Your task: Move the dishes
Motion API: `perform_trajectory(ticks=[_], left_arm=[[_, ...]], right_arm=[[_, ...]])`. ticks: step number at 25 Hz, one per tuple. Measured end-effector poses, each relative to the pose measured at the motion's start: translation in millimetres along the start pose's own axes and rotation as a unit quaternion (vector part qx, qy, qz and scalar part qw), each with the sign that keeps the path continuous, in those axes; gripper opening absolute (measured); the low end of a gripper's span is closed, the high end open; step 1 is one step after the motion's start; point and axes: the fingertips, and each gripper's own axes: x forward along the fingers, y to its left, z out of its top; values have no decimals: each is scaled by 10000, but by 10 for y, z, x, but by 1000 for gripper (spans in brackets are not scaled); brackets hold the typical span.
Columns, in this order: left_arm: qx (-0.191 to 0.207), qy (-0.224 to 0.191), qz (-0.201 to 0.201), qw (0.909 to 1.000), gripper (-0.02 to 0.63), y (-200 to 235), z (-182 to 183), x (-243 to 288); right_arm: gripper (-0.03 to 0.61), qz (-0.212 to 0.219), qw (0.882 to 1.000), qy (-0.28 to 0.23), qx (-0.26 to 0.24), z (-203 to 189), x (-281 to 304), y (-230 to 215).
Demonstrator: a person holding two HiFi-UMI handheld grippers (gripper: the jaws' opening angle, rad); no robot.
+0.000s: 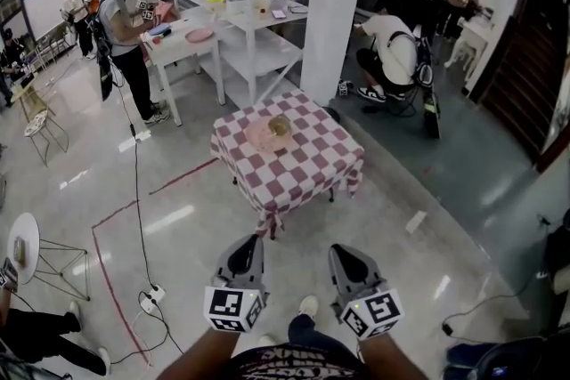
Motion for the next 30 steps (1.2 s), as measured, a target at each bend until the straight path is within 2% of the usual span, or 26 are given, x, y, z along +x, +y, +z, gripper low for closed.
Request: perform_trajectory(ticks=[8, 15, 22, 27, 30], left_arm=[[-76, -56, 21, 10000, 25, -29, 38, 600], [-190, -171, 121, 9996, 25, 9, 77, 886], [-254, 112, 416, 9987, 25, 85, -43, 1169], [-100, -204, 586, 9980, 25, 75, 118, 1306], [-1, -247, 691, 9973, 25, 67, 149, 1417]], right_arm=[[34, 10, 10000, 37, -58, 96, 267, -485], [34, 119, 9995, 278, 3, -24, 519, -711], [34, 315, 9984, 463, 73, -32, 757, -948], [34, 493, 9978, 440, 55, 46, 900, -1116], [34, 602, 9972, 448, -41, 78, 982, -1216]])
